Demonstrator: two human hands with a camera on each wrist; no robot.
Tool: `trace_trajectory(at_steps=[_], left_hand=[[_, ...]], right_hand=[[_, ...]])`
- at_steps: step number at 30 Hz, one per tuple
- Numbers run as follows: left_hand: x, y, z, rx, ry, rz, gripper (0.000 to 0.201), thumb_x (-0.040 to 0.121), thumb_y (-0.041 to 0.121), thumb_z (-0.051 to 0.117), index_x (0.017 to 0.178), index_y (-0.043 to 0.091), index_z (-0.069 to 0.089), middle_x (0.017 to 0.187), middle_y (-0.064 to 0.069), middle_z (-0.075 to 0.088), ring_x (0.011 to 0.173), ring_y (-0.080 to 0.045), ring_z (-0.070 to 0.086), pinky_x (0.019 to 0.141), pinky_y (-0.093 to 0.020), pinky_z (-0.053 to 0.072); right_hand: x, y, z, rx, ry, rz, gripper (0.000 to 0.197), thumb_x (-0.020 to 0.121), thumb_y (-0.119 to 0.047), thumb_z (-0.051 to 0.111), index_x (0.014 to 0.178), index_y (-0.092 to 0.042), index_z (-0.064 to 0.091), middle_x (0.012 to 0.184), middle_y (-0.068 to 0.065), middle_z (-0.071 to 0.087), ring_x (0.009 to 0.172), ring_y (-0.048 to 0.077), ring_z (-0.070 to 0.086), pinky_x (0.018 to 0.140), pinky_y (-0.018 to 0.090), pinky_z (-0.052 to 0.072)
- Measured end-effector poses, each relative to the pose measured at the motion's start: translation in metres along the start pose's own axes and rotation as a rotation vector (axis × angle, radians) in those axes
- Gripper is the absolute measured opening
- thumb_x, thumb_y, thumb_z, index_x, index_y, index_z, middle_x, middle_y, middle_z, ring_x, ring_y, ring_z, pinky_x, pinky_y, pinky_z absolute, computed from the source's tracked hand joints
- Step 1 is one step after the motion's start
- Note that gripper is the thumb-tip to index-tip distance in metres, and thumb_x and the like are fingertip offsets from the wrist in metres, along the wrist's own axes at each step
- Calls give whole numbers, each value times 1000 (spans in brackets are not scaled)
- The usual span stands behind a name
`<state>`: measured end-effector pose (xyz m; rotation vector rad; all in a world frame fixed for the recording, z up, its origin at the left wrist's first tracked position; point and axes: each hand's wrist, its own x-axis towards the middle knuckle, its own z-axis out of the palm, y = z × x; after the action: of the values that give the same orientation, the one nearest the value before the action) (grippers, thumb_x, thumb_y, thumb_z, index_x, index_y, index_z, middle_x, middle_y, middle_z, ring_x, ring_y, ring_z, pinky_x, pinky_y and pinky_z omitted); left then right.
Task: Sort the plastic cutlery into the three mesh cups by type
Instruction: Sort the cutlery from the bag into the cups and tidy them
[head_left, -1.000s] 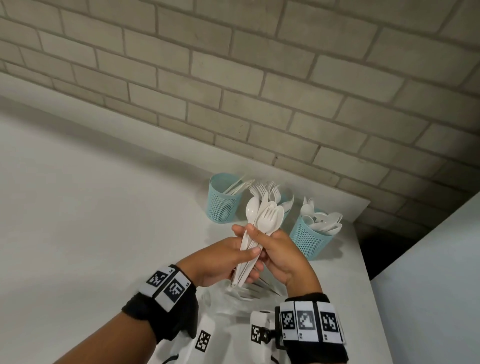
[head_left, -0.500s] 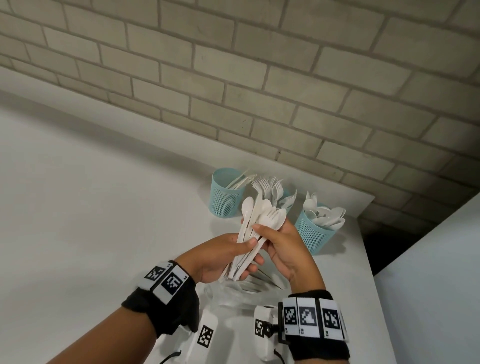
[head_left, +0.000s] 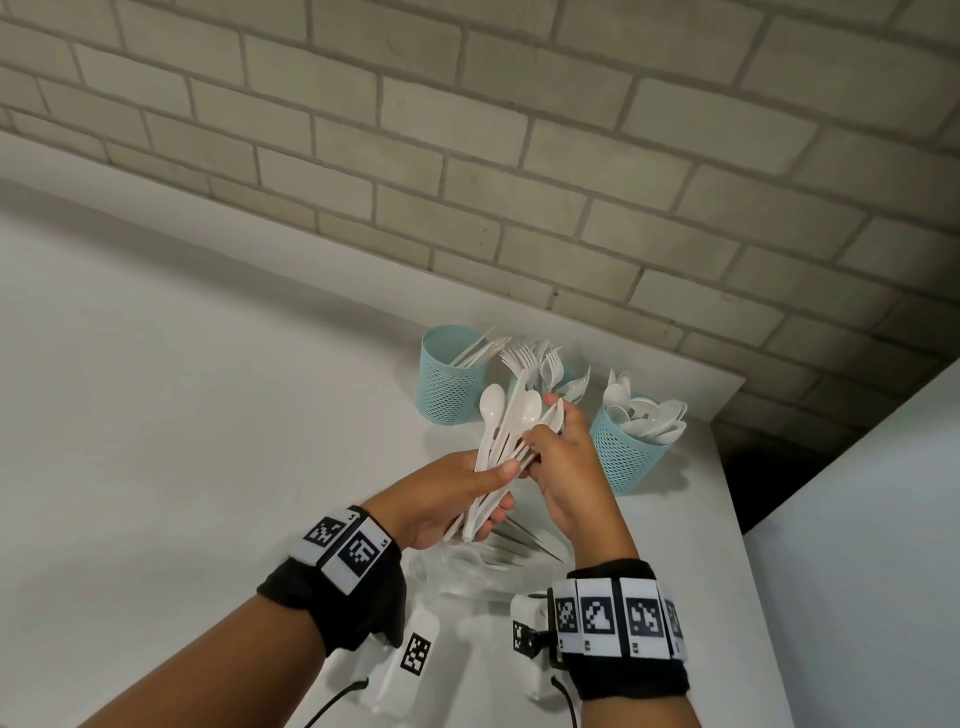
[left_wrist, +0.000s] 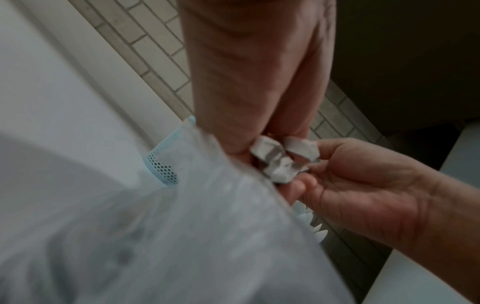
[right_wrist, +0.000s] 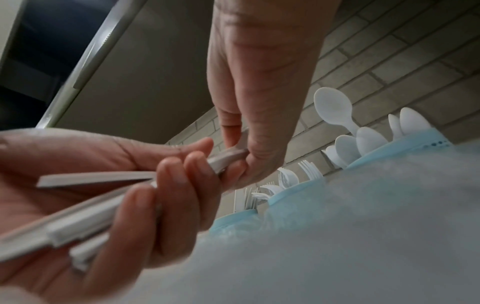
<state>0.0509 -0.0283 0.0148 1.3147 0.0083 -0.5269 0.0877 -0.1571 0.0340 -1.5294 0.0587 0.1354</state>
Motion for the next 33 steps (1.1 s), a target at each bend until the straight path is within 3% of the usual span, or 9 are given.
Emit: trace_trajectory(at_steps=[5,8,11,14,17,25,28,31,33], left_hand=[[0,-1,-2,-12,17,-13,28,92,38,51,109,15,56,69,-1,53,56,-9,49,52,-19,46],[0,-1,0,-14,48,-1,32,94,39,47,112,13,54,70,-1,52,53,-8,48,49,-18,44],[0,-1,0,-22,78,10,31,96,32,49,118,12,52,72,-2,52,53,-7,46,48,-17,42],[1,-2,0,20,108,25,29,95,29,52,120,14,51,74,-2,53,56,-7,46,50,-18,42],[1,-3,1,59,119,41,33,94,30,55,122,14,52,74,-1,53,56,-6,46,50,-17,42],[0,-5,0,77,171,43,20,91,41,54,108,30,55,76,0,52,56,-6,44,54,-21,37],[-1,-3,0,93,182,61,26,91,39,55,111,22,56,76,1,52,56,-6,43,53,-20,36],[0,-3,-1,101,189,97,23,90,39,57,104,20,58,74,2,50,52,-5,42,52,-19,34],[1,-2,-2,67,212,118,22,90,37,57,104,19,60,73,3,49,48,-4,41,51,-18,33]], right_hand=[[-2,0,1,57,-28,0,45,94,4,35,126,-28,40,102,2,62,91,21,62,84,45,53],[0,3,0,107,-13,-6,52,95,4,34,136,-27,39,124,7,57,103,23,62,66,26,57],[0,5,0,94,43,-34,37,99,-5,34,127,-26,45,124,10,57,97,20,63,61,21,56],[-2,10,0,29,56,-75,33,98,-17,47,131,-19,42,123,9,57,102,20,62,72,27,57],[-2,14,-1,-2,66,-122,39,90,-7,59,123,-21,44,118,8,58,103,23,62,71,27,58],[-2,13,-3,-1,81,-123,25,96,-11,49,117,-23,44,108,7,61,85,12,66,64,23,56],[0,11,-4,-37,111,-132,24,95,-13,51,118,-19,45,107,12,64,80,18,68,57,23,57],[3,3,-7,-89,28,-123,28,95,-11,52,121,-16,47,93,10,65,59,10,68,52,20,55],[6,-3,-10,-113,-46,-111,23,97,-10,48,120,-12,52,88,8,67,58,8,68,56,20,57]])
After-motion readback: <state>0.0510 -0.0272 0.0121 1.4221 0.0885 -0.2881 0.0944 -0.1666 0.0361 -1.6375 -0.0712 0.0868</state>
